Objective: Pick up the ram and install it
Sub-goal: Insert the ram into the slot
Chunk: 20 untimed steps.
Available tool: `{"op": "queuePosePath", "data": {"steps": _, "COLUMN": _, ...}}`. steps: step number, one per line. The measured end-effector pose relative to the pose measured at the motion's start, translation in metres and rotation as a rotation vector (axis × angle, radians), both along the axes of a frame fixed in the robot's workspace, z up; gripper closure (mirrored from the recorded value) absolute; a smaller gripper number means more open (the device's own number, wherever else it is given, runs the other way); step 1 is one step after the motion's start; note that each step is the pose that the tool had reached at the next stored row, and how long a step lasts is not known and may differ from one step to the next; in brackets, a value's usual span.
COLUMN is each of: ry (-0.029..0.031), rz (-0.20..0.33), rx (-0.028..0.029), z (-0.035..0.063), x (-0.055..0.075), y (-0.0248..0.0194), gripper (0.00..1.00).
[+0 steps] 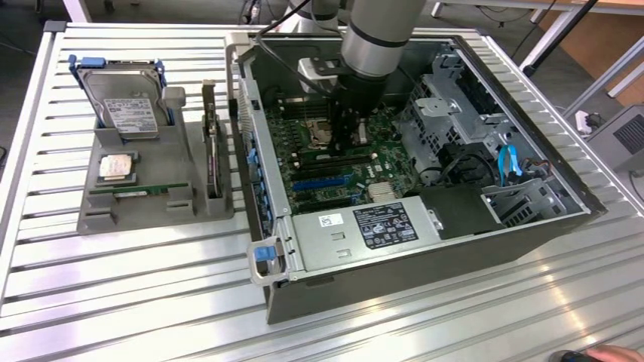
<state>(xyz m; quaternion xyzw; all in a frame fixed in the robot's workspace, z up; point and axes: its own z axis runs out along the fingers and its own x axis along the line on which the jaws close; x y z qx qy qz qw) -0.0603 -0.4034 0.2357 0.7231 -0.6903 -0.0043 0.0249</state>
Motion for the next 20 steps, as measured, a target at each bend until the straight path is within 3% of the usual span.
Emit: {"op": "queuePosePath", "data": {"steps": 20, "ry": -0.0011, "rz": -0.021, "rx": 0.0001, "z": -0.0024, "x": 0.0010, "y": 0.0000, "gripper": 0.87}}
